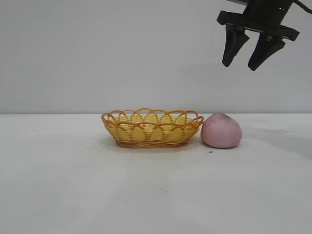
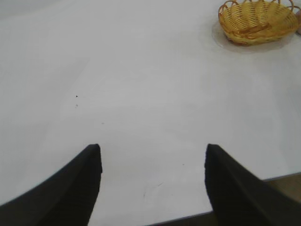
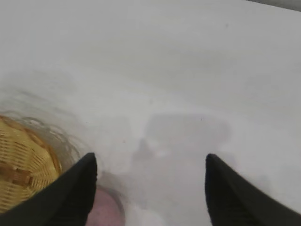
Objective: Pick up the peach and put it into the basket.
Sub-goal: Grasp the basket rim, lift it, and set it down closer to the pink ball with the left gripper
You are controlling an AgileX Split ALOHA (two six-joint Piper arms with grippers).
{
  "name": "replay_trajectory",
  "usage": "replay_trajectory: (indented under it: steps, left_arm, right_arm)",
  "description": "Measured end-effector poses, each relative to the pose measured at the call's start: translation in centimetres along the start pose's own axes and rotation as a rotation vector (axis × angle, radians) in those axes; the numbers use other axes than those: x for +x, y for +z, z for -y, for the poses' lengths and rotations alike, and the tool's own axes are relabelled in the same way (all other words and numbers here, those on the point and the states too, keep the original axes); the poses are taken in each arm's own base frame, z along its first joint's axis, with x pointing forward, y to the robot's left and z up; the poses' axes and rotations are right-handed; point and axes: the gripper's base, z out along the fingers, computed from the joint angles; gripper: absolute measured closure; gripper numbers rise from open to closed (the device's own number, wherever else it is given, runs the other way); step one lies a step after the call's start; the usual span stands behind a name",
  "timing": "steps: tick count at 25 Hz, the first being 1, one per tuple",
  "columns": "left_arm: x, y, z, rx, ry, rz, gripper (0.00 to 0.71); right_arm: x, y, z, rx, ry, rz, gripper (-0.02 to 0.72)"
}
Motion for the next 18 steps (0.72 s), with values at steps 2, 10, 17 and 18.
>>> replay_trajectory:
  steps: [2, 10, 17, 18]
  left_arm:
    - [0.0, 0.0, 0.0, 0.000, 0.000, 0.002, 0.294]
    - [0.0, 0.1, 0.0, -0.002, 0.003, 0.006, 0.294]
    - [-0.1, 0.1, 0.1, -0.071, -0.038, 0.006, 0.294]
    - [0.0, 0.1, 0.1, -0.081, -0.045, 0.005, 0.294]
  right_arm:
    - [0.0, 0.0, 0.0, 0.000, 0.000, 0.000, 0.280]
    - [0.1, 0.0, 0.1, 0.013, -0.052, -0.012, 0.280]
    - [1.0, -0.1, -0.1, -0.012, -0.090, -0.107, 0.280]
    - [1.2, -0.1, -0.1, -0.017, -0.096, -0.127, 0.280]
